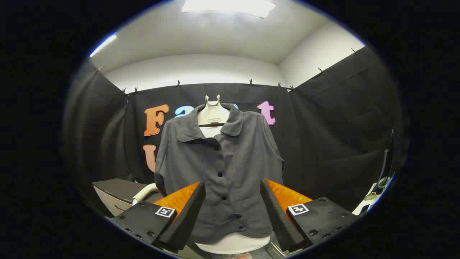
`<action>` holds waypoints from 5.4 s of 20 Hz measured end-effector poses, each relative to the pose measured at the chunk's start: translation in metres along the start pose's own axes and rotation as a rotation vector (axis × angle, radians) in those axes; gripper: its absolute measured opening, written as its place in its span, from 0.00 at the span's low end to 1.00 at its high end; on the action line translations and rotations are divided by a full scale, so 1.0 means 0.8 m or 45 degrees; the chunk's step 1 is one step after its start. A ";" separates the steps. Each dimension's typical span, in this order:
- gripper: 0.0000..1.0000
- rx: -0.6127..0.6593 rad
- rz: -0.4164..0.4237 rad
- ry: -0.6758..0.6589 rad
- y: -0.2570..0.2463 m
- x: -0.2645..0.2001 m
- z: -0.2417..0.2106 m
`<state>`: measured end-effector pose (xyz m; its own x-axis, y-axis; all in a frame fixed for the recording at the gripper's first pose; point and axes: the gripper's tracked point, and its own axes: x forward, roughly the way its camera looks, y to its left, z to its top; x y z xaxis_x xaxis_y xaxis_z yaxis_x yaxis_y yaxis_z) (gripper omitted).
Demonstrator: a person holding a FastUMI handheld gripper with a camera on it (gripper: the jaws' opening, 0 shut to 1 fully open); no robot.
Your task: Iron the clothes twice with a garment steamer, once on the left side and once on the right side.
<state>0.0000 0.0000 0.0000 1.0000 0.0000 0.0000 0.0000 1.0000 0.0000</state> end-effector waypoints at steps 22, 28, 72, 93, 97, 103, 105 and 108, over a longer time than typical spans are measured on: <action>0.98 -0.013 0.047 0.018 0.037 0.005 -0.011; 0.98 -0.010 0.069 0.021 0.062 0.012 -0.015; 0.99 -0.076 0.448 0.901 0.523 0.279 -0.299; 0.39 -0.118 0.502 0.901 0.531 0.275 -0.305; 0.38 -0.138 0.579 0.825 0.532 0.249 -0.275; 0.38 -0.112 0.715 0.668 0.534 0.201 -0.203; 0.38 -0.124 0.753 0.594 0.530 0.185 -0.173; 0.38 -0.116 0.788 0.507 0.517 0.164 -0.139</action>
<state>0.1311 0.4138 -0.1109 0.7414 0.5463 -0.3897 -0.5809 0.8133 0.0349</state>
